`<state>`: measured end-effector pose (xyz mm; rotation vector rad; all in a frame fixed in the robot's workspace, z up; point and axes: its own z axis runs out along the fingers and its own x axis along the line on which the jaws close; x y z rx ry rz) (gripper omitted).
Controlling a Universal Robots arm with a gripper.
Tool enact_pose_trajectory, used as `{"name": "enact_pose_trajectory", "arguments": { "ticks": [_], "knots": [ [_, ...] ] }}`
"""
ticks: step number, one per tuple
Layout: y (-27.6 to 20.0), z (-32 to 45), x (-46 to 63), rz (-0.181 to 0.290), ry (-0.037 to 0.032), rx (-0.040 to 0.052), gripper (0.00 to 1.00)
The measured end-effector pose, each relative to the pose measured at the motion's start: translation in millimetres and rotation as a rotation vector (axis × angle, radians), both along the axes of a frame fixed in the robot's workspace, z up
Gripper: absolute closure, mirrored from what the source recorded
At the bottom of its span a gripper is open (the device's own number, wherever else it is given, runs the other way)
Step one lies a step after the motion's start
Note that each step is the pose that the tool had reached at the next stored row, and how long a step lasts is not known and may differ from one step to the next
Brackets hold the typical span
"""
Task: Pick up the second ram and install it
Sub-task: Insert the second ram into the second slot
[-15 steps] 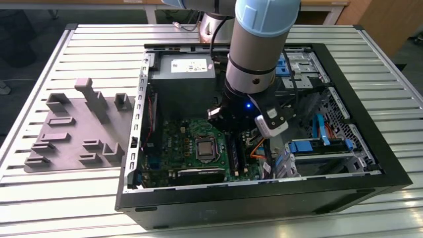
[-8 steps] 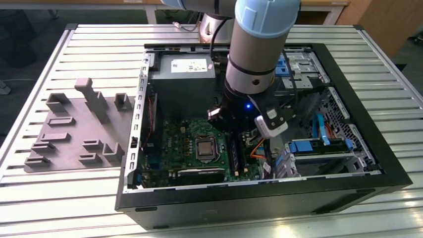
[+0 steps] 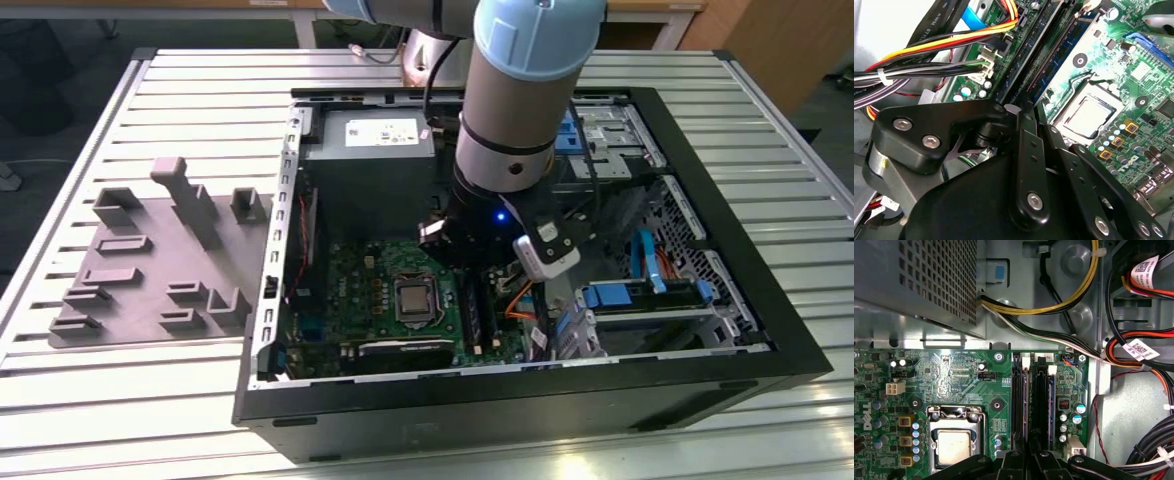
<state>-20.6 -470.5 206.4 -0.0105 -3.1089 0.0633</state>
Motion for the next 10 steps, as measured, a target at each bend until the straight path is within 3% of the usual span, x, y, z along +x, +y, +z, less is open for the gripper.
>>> {"name": "enact_pose_trajectory", "arguments": {
  "ticks": [5, 6, 7, 10],
  "knots": [
    [0.0, -0.2, 0.0, 0.0, 0.0, 0.0001, 0.85],
    [0.0, -0.2, 0.0, 0.0, 0.0, 0.0001, 0.78],
    [0.0, -0.2, 0.0, 0.0, 0.0, 0.0001, 0.78],
    [0.0, 3.5, 0.0, 0.0, -0.0001, 0.0001, 0.78]
  ]
}}
